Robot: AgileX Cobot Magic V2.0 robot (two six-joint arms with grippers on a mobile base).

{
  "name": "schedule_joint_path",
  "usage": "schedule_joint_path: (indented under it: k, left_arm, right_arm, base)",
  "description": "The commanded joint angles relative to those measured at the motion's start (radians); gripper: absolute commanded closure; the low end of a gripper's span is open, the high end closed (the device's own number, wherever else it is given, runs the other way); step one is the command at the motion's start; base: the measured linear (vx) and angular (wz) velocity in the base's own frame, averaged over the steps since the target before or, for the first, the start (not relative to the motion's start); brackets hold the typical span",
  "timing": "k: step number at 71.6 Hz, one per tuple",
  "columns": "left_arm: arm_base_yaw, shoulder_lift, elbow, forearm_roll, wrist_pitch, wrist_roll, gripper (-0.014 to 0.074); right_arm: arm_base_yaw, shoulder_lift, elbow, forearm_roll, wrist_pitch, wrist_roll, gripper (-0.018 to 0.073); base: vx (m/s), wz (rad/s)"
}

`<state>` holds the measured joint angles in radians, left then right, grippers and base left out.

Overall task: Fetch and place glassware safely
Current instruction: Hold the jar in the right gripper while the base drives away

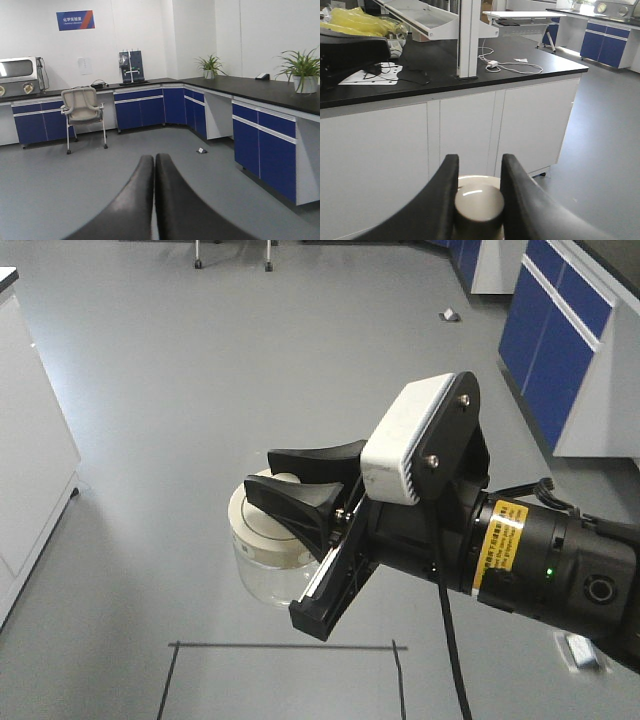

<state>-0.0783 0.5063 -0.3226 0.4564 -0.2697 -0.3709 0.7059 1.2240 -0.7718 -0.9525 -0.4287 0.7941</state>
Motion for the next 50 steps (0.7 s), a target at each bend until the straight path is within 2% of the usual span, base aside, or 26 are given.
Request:
schedule_joint_path:
  k: [1, 34, 50]
  left_arm:
    - [-0.006, 0.002, -0.026, -0.012, -0.062, -0.01, 0.0603]
    - [-0.006, 0.002, -0.026, -0.012, -0.062, -0.01, 0.0603]
    - [-0.006, 0.002, -0.026, -0.012, -0.062, -0.01, 0.0603]
  right_arm:
    - [-0.002, -0.03, -0.033, 0.032, -0.063, 0.0, 0.0559]
    - [-0.002, -0.03, -0.033, 0.032, -0.055, 0.0, 0.0559]
    - [-0.002, -0.03, -0.033, 0.032, -0.055, 0.0, 0.0559]
  base:
    - [0.57, 0.12]
    - [0.6, 0.18]
    - [0.64, 0.02]
